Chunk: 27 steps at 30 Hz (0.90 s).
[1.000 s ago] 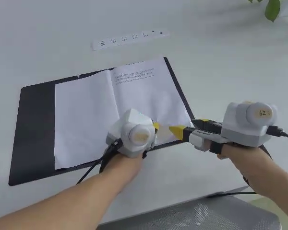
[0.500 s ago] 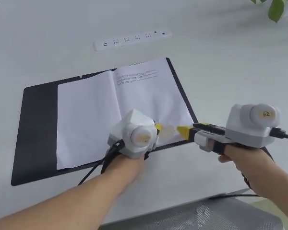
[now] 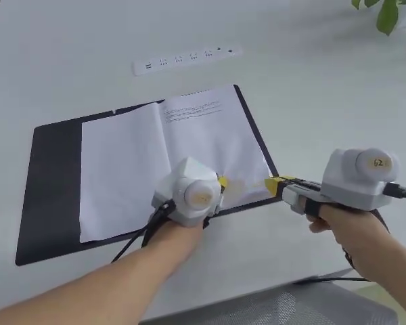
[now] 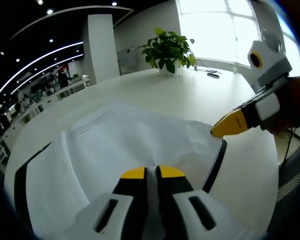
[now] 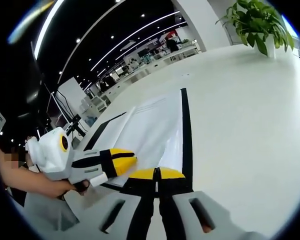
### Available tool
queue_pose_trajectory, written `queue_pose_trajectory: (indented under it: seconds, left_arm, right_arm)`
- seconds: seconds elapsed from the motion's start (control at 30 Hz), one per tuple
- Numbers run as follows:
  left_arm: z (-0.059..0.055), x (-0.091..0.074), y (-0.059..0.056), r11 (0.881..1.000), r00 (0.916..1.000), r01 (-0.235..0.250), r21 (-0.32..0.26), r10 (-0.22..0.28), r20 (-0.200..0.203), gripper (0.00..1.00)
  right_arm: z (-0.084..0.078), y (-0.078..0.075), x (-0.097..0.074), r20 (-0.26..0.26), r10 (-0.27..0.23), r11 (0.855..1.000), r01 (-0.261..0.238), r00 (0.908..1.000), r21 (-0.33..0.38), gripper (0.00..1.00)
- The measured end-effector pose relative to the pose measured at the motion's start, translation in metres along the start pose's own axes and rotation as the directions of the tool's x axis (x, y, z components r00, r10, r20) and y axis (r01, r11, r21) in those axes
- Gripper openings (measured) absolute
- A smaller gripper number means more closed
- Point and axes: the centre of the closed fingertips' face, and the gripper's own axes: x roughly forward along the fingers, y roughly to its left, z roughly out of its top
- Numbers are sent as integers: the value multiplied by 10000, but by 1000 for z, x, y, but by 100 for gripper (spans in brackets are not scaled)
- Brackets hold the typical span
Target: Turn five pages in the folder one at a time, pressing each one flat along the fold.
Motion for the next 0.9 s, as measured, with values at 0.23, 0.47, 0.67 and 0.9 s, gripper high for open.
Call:
queue_pose_trajectory:
  seconds: [0.23,0.47,0.67,0.9]
  left_arm:
    - [0,0,0,9999,10000,-42,-108,41,-83,6]
    - [1,-2,1,9982,10000,-39,-605,37,-46,8]
    - [-2,-13,2,9957,9991,245,-892,-275,-335,14]
    - [-5,-43,13,9946,9975,388,-967,-442,-543,22]
  right_arm:
    - [1,3,0,6,-90,10000,90,10000,-1,0]
    - [10,12,-5,207,14,9995,-21,9998,321,0]
    - [17,27,-5,427,603,9948,-635,9973,794,0]
    - [36,68,-8,769,1540,9784,-1629,9851,1273,0]
